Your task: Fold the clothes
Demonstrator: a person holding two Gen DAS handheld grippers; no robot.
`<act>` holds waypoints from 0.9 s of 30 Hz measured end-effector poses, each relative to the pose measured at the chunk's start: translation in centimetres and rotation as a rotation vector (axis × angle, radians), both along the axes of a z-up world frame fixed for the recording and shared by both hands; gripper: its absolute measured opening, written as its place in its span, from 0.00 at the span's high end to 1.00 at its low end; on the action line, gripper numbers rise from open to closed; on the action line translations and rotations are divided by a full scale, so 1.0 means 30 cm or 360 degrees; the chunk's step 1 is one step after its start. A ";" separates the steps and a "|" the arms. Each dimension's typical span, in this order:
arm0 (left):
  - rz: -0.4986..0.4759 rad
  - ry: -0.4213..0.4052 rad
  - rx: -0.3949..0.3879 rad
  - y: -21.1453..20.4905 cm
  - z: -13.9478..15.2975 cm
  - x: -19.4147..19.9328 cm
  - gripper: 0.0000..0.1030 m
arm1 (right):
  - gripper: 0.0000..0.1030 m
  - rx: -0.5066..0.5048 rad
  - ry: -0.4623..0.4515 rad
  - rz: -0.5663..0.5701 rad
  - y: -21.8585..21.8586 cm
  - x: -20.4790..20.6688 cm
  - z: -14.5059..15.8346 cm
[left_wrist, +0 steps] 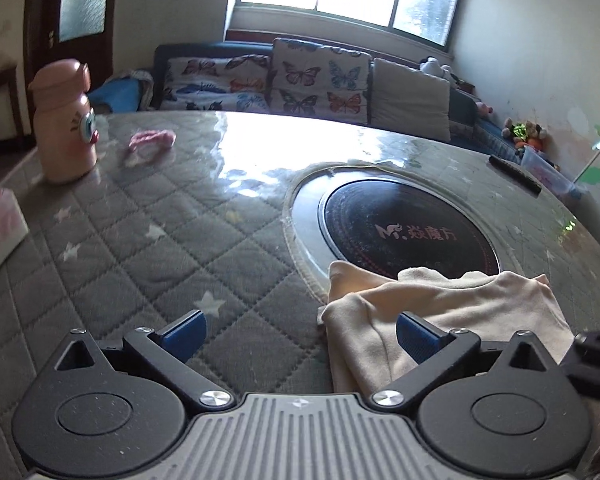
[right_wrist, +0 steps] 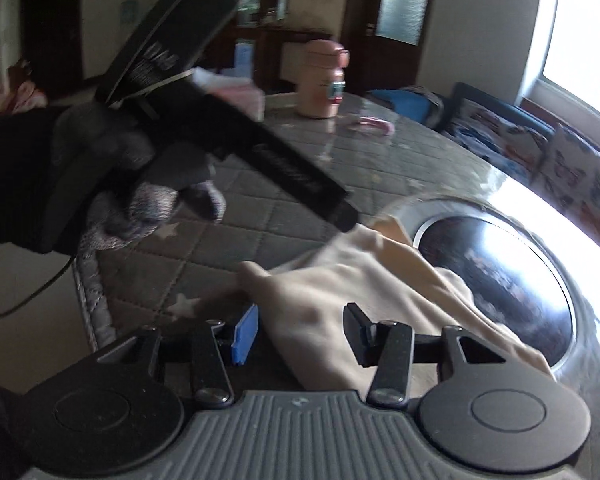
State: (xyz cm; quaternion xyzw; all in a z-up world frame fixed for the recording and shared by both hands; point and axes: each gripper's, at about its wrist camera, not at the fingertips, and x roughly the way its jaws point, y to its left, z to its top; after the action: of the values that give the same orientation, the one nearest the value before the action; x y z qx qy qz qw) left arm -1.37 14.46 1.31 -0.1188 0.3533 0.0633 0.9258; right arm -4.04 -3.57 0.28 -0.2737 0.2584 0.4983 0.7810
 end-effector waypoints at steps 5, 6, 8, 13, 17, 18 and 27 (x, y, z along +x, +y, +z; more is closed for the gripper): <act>0.0043 -0.0015 -0.0051 0.022 0.003 -0.032 0.00 | 0.54 -0.0067 -0.0049 0.0166 0.092 -0.069 -0.025; 0.0047 -0.0019 -0.0053 0.026 0.005 -0.034 0.00 | 0.54 -0.0073 -0.0031 0.0169 0.102 -0.069 -0.033; 0.0052 -0.0024 -0.0056 0.030 0.007 -0.038 0.00 | 0.52 -0.0100 0.0019 0.0175 0.121 -0.066 -0.053; 0.0061 -0.0042 -0.0066 0.044 0.012 -0.044 0.00 | 0.50 -0.0115 0.0036 0.0183 0.136 -0.067 -0.053; 0.0065 -0.0045 -0.0089 0.050 0.010 -0.040 0.00 | 0.50 -0.0085 0.0009 0.0155 0.151 -0.053 -0.042; 0.0063 -0.0043 -0.0096 0.048 0.008 -0.038 0.00 | 0.50 -0.0095 0.0002 0.0157 0.157 -0.053 -0.048; 0.0010 0.0003 -0.0272 0.031 -0.009 -0.034 0.07 | 0.72 -0.0138 -0.0069 0.0107 0.191 -0.041 -0.081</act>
State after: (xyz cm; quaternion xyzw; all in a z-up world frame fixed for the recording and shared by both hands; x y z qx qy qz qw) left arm -2.38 15.40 1.05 -0.1984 0.3580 0.0359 0.9117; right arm -5.26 2.18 -2.14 -0.3265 0.2535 0.5065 0.7566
